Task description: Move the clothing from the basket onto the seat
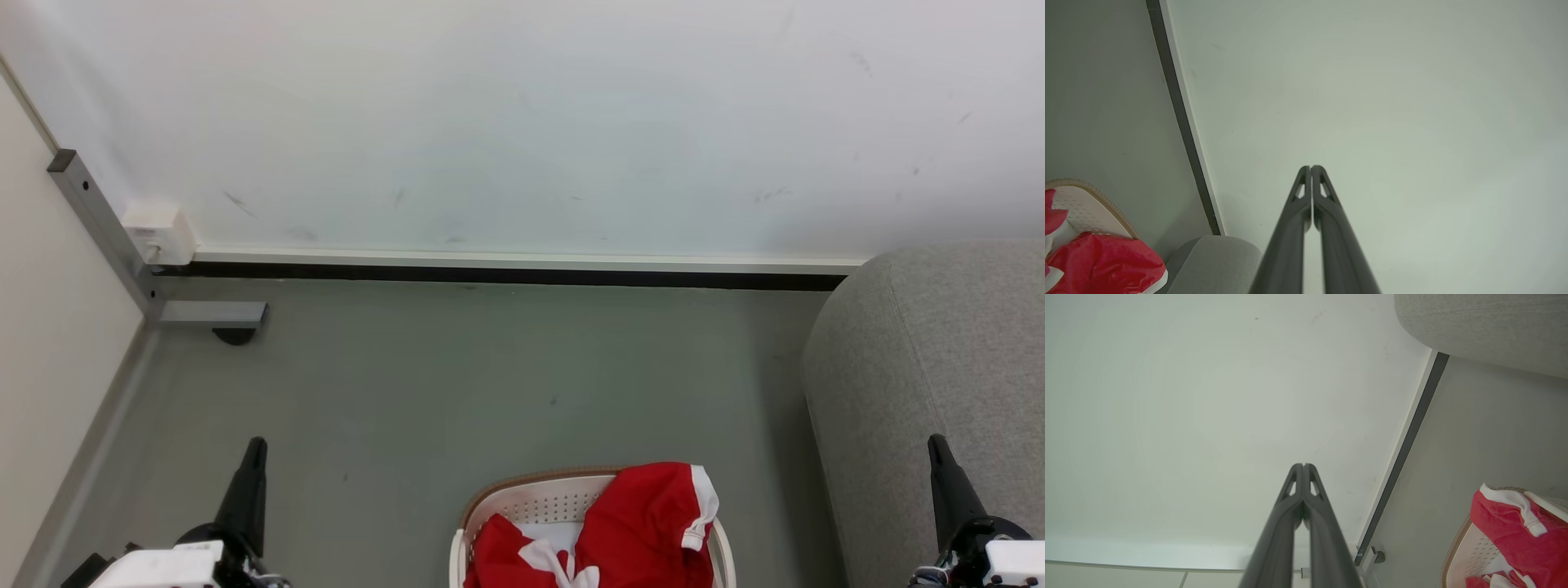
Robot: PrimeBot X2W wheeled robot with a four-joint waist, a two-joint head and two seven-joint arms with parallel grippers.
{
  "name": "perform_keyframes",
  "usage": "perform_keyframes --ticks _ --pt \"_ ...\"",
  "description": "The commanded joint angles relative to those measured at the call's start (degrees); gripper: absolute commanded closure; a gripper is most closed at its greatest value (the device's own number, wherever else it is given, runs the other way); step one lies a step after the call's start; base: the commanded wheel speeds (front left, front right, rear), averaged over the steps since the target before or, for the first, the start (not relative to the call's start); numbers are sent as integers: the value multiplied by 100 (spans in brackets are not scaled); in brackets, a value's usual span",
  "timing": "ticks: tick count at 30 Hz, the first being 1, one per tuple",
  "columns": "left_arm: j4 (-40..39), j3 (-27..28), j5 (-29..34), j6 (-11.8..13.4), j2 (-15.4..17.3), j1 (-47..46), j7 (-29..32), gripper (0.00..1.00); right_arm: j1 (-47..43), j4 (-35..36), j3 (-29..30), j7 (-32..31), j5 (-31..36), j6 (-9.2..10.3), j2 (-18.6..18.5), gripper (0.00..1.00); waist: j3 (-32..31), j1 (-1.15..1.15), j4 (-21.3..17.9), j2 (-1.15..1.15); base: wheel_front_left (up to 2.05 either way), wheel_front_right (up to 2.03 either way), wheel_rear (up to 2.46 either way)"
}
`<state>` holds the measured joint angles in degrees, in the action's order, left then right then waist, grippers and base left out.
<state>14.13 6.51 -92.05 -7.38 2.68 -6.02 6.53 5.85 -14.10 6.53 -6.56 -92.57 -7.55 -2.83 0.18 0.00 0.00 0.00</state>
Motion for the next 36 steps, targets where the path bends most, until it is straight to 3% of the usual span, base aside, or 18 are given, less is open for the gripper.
perform_keyframes --ticks 1,36 --pt "-18 3 -70 -22 41 -46 18 100 69 20 16 -9 31 13 -8 100 0 0 0 0 0 0 0" --pt "-19 5 -70 -22 41 -46 18 100 69 20 16 -9 31 13 -8 100 0 0 0 0 0 0 0"
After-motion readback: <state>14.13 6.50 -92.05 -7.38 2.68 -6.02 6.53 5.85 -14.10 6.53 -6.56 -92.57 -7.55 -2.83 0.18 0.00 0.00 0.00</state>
